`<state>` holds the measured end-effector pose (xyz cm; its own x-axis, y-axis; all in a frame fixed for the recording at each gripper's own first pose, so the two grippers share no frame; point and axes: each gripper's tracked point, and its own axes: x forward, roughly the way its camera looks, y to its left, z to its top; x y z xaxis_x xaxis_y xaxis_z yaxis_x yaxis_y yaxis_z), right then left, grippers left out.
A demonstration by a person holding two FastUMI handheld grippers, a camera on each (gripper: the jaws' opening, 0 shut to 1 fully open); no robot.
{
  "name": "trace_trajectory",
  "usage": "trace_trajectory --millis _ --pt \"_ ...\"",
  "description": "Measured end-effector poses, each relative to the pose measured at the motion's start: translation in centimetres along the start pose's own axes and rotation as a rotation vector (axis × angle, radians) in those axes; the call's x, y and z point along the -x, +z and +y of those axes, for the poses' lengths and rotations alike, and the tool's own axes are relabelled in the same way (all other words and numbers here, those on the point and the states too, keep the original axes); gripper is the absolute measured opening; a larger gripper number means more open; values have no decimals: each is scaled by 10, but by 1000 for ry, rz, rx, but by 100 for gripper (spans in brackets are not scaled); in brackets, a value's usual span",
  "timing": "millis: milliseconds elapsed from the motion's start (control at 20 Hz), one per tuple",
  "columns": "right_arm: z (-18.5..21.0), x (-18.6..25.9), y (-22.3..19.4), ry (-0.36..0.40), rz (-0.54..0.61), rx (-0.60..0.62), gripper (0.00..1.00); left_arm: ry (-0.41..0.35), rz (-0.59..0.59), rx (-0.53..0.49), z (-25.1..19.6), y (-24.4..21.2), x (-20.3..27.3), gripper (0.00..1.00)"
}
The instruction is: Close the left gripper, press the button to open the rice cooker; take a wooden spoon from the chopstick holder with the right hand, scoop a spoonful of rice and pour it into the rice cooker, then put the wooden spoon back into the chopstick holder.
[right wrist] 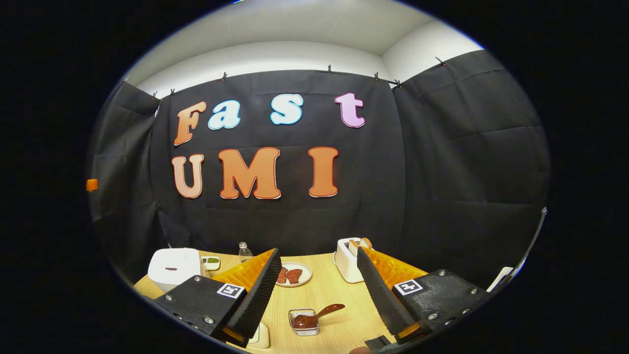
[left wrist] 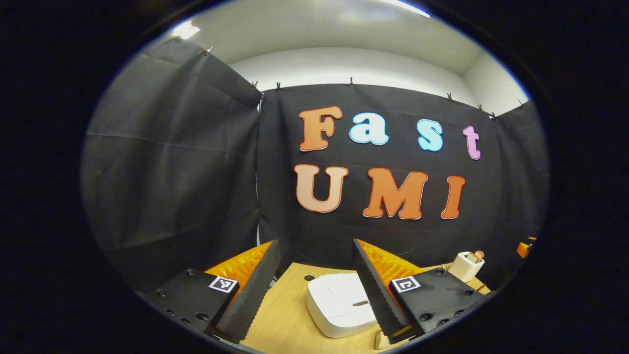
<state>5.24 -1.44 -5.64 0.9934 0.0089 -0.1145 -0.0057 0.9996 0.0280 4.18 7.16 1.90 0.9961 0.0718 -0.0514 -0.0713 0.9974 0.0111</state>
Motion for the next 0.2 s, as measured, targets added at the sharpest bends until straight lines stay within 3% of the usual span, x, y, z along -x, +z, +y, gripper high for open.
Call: trace_trajectory --millis 200 --pt "1 6 2 -3 0 11 95 -10 7 4 1 -3 1 98"
